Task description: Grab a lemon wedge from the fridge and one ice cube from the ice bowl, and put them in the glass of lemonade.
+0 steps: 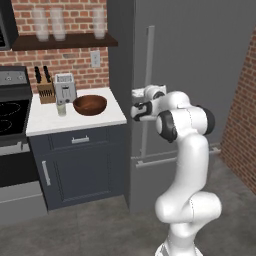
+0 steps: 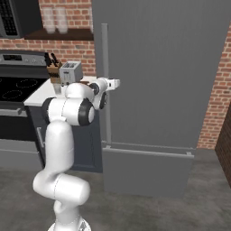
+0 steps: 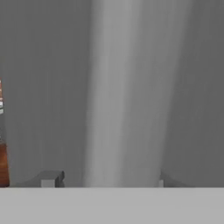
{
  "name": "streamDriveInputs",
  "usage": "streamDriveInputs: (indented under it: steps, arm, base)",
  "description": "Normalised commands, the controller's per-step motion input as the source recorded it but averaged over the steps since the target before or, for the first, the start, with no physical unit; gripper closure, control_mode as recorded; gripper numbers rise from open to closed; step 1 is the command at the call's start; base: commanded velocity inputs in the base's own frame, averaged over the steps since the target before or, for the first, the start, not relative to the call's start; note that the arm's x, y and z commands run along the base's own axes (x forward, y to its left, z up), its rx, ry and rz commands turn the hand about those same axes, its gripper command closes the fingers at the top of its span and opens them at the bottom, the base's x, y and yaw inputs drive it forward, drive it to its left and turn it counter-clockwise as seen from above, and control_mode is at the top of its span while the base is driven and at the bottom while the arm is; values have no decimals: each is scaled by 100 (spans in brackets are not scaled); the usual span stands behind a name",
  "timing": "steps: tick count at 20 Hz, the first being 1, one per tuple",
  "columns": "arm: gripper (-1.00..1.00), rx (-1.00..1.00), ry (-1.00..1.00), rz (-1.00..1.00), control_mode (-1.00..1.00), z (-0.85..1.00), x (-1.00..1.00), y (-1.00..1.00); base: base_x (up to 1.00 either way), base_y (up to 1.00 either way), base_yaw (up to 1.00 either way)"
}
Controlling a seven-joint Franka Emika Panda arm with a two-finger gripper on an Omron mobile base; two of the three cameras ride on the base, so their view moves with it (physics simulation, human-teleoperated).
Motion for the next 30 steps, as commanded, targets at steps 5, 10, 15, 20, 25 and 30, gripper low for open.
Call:
streamDriveInputs:
  steps: [5,10,15,20,25,30]
  arm:
    - [100,0,9,0,-100,0,-10,-1]
    - [100,3,12,0,-100,0,-91,-33]
    - [100,8,10,-1,-100,2,-100,-63]
    - [100,11,7,-9,-100,9,-100,-81]
    - [100,12,5,-12,-100,7,-100,-95]
    - [100,12,7,-12,-100,10,-100,-96]
  base:
    - [0,0,0]
    - [0,0,0]
    - [0,0,0]
    - [0,0,0]
    - [0,0,0]
    - [0,0,0]
